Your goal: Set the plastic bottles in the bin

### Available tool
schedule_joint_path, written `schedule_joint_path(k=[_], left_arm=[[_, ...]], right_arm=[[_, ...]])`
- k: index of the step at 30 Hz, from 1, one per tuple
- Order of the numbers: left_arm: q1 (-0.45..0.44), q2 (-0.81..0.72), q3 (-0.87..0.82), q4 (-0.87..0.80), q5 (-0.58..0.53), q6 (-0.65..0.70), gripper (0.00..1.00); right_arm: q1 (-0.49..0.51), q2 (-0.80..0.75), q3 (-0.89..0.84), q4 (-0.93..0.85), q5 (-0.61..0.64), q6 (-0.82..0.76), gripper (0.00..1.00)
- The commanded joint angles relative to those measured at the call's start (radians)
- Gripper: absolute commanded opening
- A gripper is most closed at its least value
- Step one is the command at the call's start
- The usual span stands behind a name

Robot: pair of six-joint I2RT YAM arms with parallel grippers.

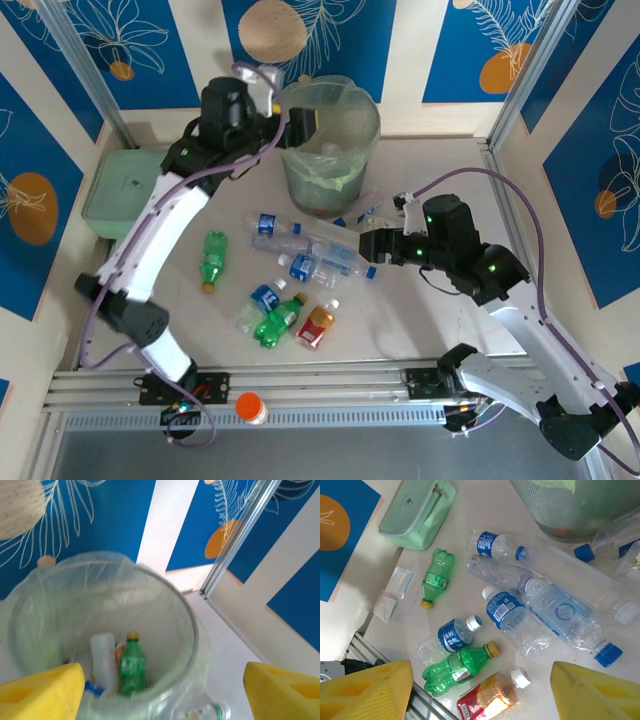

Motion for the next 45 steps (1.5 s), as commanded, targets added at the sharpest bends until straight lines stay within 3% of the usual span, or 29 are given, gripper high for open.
schedule_joint_path(k=[1, 5, 10, 15, 19, 26, 34, 45], left_arm=[[-0.008, -0.149, -0.183, -0.039, -0.036, 0.004, 0.81], [-0.008, -0.326, -0.43, -0.077, -0.039, -0.062, 0.79], [-0.009, -0.484, -0.7, -0.1, 0.11, -0.119, 0.77], [-0.009, -0.625, -0.853, -0.158, 0.045, -0.055, 0.77], [-0.009, -0.724, -0.909, -0.142, 0.017, -0.026, 0.77], [-0.009, -0.808, -1.015, -0.052, -0.024, -0.002, 0.76], [-0.021, -0.877, -1.041, -0.046, -0.034, 0.007, 0.75], [-0.036, -0.915, -1.046, -0.045, -0.052, 0.019, 0.75]], right_arm=[[0.038, 0.002, 0.018, -0.033, 0.004, 0.011, 0.73], [0.115, 0.026, 0.009, -0.067, 0.038, 0.041, 0.73], [0.185, 0.064, -0.034, -0.087, 0.021, 0.175, 0.73], [0.243, 0.126, -0.097, -0.116, 0.008, 0.415, 0.74], [0.297, 0.226, -0.147, -0.121, 0.003, 0.663, 0.74], [0.274, 0.388, -0.196, -0.044, -0.125, 0.89, 0.74], [0.284, 0.566, -0.154, 0.025, -0.181, 0.992, 0.95], [0.328, 0.743, -0.088, 0.076, -0.197, 1.08, 0.85]])
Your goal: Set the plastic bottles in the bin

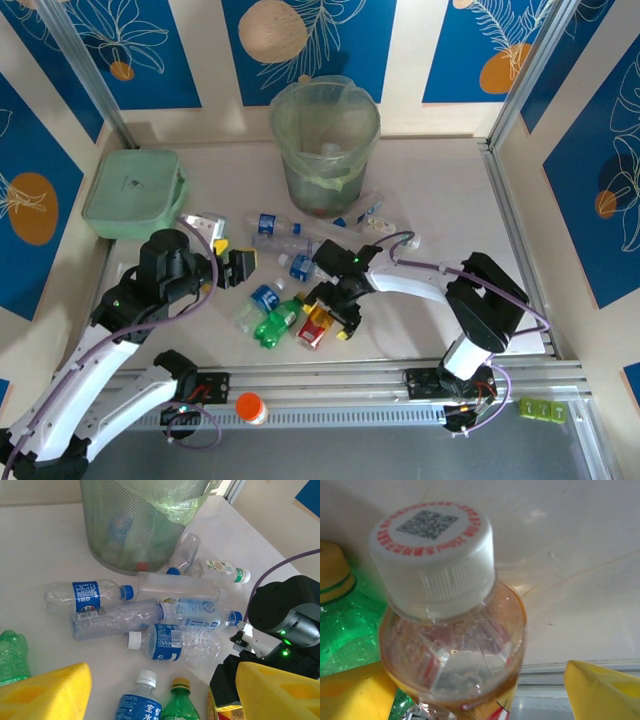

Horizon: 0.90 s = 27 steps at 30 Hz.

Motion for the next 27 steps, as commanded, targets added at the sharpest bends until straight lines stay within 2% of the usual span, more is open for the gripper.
schedule_joint_path(k=[1, 5, 12, 23, 27], left_arm=[[-0.015, -0.007, -0.01, 0.021, -0.015, 0.018, 0.75], [-0.016, -0.015, -0.012, 0.018, -0.029, 0.02, 0.75], [-0.02, -0.016, -0.015, 0.013, -0.044, 0.028, 0.75], [-0.022, -0.003, -0.016, 0.017, -0.042, 0.034, 0.75], [-0.021, 0.002, -0.018, 0.018, -0.042, 0.034, 0.75]], right_arm=[[0.008, 0.031, 0.029, 0.008, -0.027, 0.053, 0.83], [0.011, 0.056, 0.013, 0.023, -0.035, 0.083, 0.76], [0.011, 0.093, 0.023, 0.035, -0.04, 0.084, 0.71], [0.003, 0.063, 0.01, 0.028, -0.022, 0.079, 0.61], [-0.001, 0.032, 0.015, 0.006, 0.004, 0.065, 0.52]])
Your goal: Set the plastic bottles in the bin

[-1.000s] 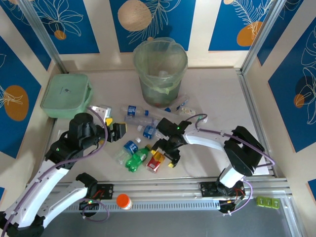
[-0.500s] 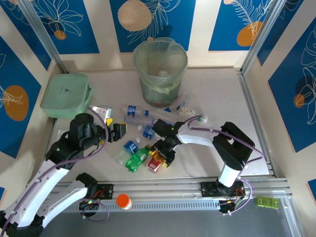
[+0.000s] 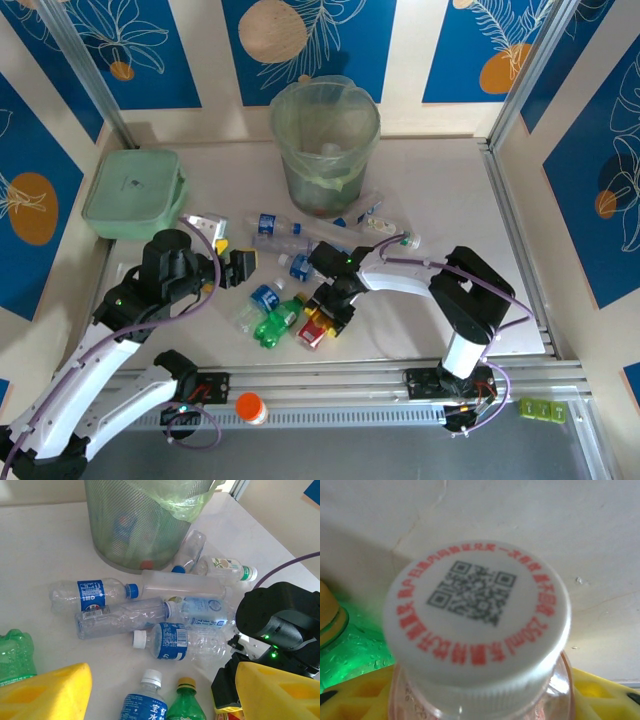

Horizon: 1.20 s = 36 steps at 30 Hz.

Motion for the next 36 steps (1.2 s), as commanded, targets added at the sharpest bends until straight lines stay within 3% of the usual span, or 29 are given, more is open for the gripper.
schedule_joint_path(k=[1, 8, 16, 23, 29, 36], left_arm=[[-0.011, 0.001, -0.01, 0.015, -0.012, 0.026, 0.75], [-0.011, 0.002, -0.012, 0.021, -0.011, 0.03, 0.75], [-0.011, -0.014, 0.024, 0.005, -0.007, -0.004, 0.75], [-0.011, 0.0, 0.118, -0.031, 0.019, -0.063, 0.74], [-0.01, 0.051, 0.167, -0.004, 0.046, -0.051, 0.74], [-0.01, 0.118, 0.212, 0.08, 0.049, -0.038, 0.74]], right_arm=[[-0.004, -0.052, 0.008, -0.055, 0.025, -0.002, 0.51], [-0.001, -0.128, 0.016, -0.094, 0.056, -0.038, 0.49], [0.049, -0.38, 0.013, -0.13, 0.319, -0.124, 0.48], [0.048, -0.575, -0.026, -0.097, 0.444, -0.284, 0.44], [-0.018, -0.643, 0.036, -0.112, 0.435, -0.47, 0.43], [-0.167, -0.603, 0.219, -0.157, 0.353, -0.695, 0.43]])
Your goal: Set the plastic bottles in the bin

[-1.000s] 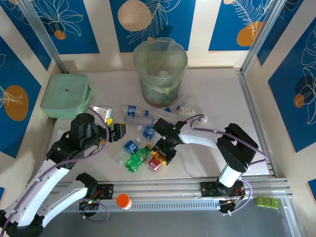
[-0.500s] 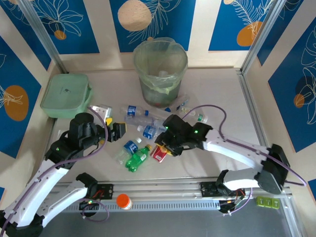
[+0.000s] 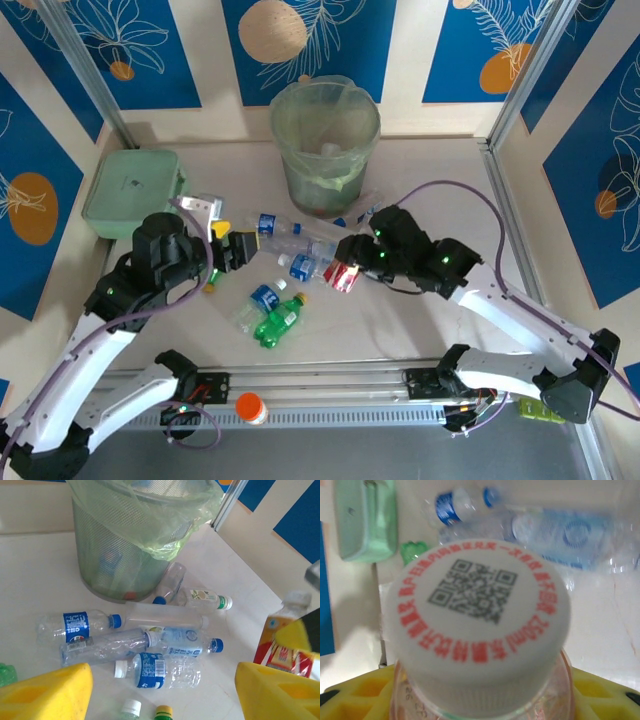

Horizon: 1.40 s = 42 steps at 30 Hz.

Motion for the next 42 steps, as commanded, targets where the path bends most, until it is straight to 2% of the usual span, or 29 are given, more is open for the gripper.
schedule_joint_path(k=[1, 6, 11, 17, 20, 26, 28, 31, 33, 38, 42], left_arm=[[-0.011, 0.024, 0.046, 0.081, 0.006, 0.009, 0.74], [-0.011, 0.031, 0.044, 0.175, -0.077, -0.027, 0.73], [-0.012, 0.04, 0.022, 0.209, -0.125, -0.031, 0.73], [-0.012, 0.04, -0.034, 0.238, -0.14, 0.001, 0.73], [-0.011, 0.045, -0.046, 0.244, -0.147, 0.009, 0.73], [-0.011, 0.055, -0.056, 0.25, -0.151, 0.014, 0.73], [-0.01, 0.056, -0.06, 0.259, -0.164, 0.026, 0.74], [-0.005, 0.066, -0.052, 0.256, -0.181, 0.031, 0.74], [-0.001, 0.066, -0.056, 0.26, -0.178, 0.028, 0.74], [0.008, 0.072, -0.06, 0.255, -0.191, 0.029, 0.75], [0.016, 0.07, -0.061, 0.257, -0.181, 0.022, 0.76]], right_arm=[[-0.068, 0.033, 0.126, -0.035, -0.044, -0.181, 0.43], [-0.188, 0.135, 0.349, -0.075, -0.102, -0.336, 0.43], [-0.301, 0.274, 0.58, -0.09, -0.19, -0.391, 0.44], [-0.406, 0.526, 0.874, -0.087, -0.264, -0.437, 0.44], [-0.437, 0.716, 1.12, -0.141, -0.303, -0.459, 0.44], [-0.442, 1.166, 1.758, -0.326, -0.308, -0.482, 0.45], [-0.443, 1.219, 1.781, -0.289, -0.328, -0.441, 0.44], [-0.418, 1.201, 1.618, -0.136, -0.319, -0.425, 0.44], [-0.395, 1.213, 1.581, -0.081, -0.303, -0.446, 0.45], [-0.35, 1.331, 1.707, -0.157, -0.277, -0.517, 0.48], [-0.318, 1.343, 1.652, -0.18, -0.219, -0.565, 0.5]])
